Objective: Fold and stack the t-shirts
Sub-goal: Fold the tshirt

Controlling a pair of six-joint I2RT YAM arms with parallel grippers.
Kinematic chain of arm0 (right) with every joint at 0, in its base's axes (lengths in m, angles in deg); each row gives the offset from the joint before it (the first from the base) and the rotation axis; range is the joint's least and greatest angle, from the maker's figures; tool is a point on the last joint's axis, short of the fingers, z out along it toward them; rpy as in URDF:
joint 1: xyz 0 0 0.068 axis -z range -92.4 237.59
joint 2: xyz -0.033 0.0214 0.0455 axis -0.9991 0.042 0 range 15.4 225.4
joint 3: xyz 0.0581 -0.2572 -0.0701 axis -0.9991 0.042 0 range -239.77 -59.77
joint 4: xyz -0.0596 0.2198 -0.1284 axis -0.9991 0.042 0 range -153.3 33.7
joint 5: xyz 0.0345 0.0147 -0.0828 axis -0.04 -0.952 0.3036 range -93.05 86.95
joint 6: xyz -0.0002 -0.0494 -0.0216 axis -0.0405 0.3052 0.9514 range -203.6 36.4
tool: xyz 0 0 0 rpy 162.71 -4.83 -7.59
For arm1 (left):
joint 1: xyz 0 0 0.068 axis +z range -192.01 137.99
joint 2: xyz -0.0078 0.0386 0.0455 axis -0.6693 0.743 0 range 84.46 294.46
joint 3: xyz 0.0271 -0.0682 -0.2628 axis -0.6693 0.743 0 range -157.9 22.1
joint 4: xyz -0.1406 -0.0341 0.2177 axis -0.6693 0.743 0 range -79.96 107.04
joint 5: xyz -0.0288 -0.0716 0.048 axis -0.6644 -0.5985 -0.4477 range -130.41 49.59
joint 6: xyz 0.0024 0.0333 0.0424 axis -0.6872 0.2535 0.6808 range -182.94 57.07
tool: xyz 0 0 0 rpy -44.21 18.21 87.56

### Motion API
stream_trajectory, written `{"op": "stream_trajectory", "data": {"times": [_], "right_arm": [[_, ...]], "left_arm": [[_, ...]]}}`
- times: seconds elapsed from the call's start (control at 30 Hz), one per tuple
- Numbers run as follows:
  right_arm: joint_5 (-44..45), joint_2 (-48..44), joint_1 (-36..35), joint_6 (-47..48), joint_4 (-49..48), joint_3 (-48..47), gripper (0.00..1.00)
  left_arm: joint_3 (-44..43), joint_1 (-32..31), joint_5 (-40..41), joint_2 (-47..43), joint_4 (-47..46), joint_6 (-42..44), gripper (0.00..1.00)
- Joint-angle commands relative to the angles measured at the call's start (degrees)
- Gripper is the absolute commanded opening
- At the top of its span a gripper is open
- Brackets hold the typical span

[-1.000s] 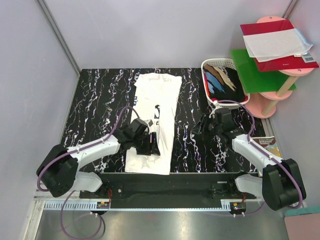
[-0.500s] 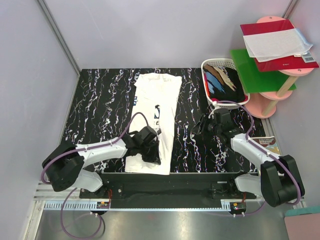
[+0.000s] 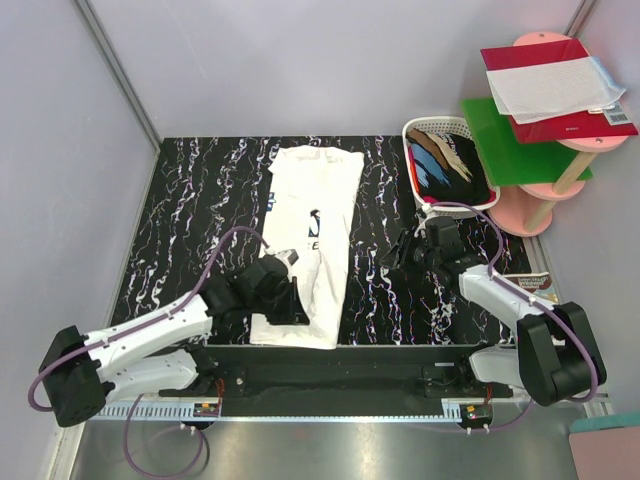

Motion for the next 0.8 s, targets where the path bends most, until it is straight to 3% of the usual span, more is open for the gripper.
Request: {"op": "stream_trajectory", "data": {"times": [0.0, 0.3, 0.33, 0.43, 0.47, 0.5, 0.6, 0.77], "right_arm": [[-2.4, 1.6, -0.7, -0.7, -3.8, -0.8, 0.45], [-8.0, 3.3, -2.2, -1.7, -4.4, -0.4, 0.49], [-8.7, 3.2, -2.5, -2.0, -4.7, -0.1, 0.50], [-11.8, 2.2, -5.1, -3.5, -7.1, 1.7, 0.64], [-13.2, 1.9, -5.6, -4.1, -7.7, 3.0, 0.69], [-14.1, 1.6, -6.1, -5.7, -9.8, 3.8, 0.76], [-15.8, -0.2, -8.6, -9.5, -13.3, 7.3, 0.90], [-9.7, -3.2, -9.6, -11.6, -14.6, 10.6, 0.89]], "left_arm": [[3.9, -0.3, 1.0, -1.1, 5.0, -4.4, 0.00], [12.9, -1.1, 1.9, -3.5, 5.0, -8.9, 0.03], [13.2, -1.1, 1.9, -4.0, 5.0, -8.7, 0.35], [12.5, -1.8, 2.1, -7.0, 4.7, -7.7, 0.72], [12.0, -2.1, 3.1, -9.3, 4.8, -7.5, 0.93], [11.8, -2.4, 3.5, -10.6, 4.8, -7.1, 0.99], [10.9, -2.5, 4.8, -15.5, 4.8, -5.5, 0.99], [8.5, -2.4, 12.4, -20.1, 5.3, -3.2, 0.99]]}}
